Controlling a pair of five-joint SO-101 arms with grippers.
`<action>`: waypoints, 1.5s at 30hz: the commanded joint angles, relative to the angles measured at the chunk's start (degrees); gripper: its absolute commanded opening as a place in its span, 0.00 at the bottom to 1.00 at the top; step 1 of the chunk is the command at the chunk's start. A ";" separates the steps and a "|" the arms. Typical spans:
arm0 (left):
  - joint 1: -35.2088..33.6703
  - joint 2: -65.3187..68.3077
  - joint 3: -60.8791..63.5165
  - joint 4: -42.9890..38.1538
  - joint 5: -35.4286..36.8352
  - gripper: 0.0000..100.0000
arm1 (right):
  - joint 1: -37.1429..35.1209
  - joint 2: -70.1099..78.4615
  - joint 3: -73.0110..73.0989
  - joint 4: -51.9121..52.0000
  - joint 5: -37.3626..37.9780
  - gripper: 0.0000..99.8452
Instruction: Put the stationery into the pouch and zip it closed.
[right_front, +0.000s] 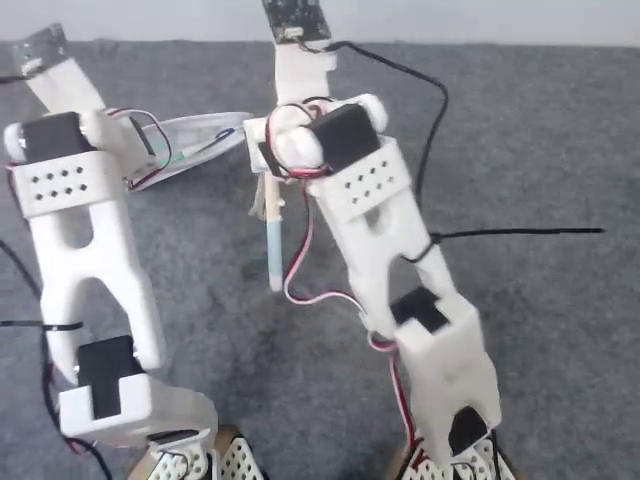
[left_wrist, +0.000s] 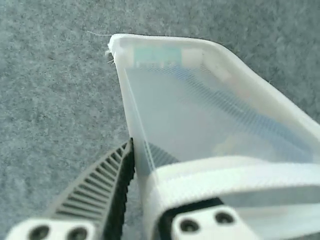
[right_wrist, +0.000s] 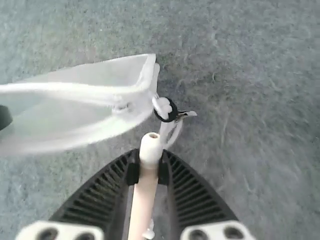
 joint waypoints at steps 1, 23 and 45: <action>0.88 -0.88 -3.91 0.62 -1.14 0.01 | 0.48 -12.18 5.10 2.24 0.53 0.01; 8.79 -7.74 -1.19 4.66 -5.80 0.01 | -0.13 -40.31 16.88 2.24 0.18 0.01; 8.70 -7.74 0.40 3.78 -5.80 0.01 | -1.01 -65.71 52.66 -22.29 0.18 0.01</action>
